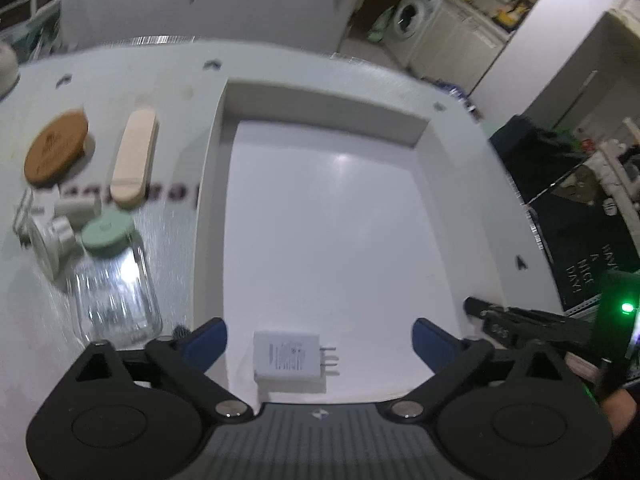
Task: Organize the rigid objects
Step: 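Carry the charger with the left gripper into the white tray and release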
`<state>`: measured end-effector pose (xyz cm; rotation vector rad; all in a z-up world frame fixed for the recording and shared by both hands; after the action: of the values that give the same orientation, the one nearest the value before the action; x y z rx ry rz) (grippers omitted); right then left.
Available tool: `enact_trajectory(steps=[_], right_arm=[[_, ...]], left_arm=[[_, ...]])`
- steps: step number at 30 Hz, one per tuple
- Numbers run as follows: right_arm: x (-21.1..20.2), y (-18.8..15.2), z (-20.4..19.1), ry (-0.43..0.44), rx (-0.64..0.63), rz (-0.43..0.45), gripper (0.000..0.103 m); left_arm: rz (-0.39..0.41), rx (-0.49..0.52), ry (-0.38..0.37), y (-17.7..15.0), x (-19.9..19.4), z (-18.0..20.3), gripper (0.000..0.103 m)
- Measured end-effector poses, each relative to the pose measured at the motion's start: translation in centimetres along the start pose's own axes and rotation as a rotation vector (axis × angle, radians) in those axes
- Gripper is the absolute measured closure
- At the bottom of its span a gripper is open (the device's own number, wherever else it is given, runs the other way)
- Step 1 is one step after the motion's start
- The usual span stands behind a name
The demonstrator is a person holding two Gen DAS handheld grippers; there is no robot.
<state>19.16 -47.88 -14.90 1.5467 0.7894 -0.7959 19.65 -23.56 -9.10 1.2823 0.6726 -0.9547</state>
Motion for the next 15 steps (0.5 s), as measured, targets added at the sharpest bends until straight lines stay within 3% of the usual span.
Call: enact_trajectory(steps=[10, 15], right_arm=[[0.0, 0.0, 0.3, 0.022, 0.026, 0.013, 0.097], [0.0, -0.1, 0.3, 0.017, 0.029, 0.014, 0.097]], left_arm=[[0.118, -0.002, 0.023, 0.6, -3.2, -3.8, 0.000], [0.144, 0.032, 0.111, 0.6, -2.9, -6.6, 0.000]])
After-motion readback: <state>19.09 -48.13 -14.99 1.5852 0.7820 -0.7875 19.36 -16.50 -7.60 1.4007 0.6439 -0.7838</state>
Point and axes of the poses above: each gripper's, at about its wrist camera, not at the fingertips, and x roughly the way its jaws point, z to its right, y to its top, the point moved 3 cm from there along x, roughly the way its jaws point, and after that the axes turned 6 degrees about y, right-handed, at the moved point
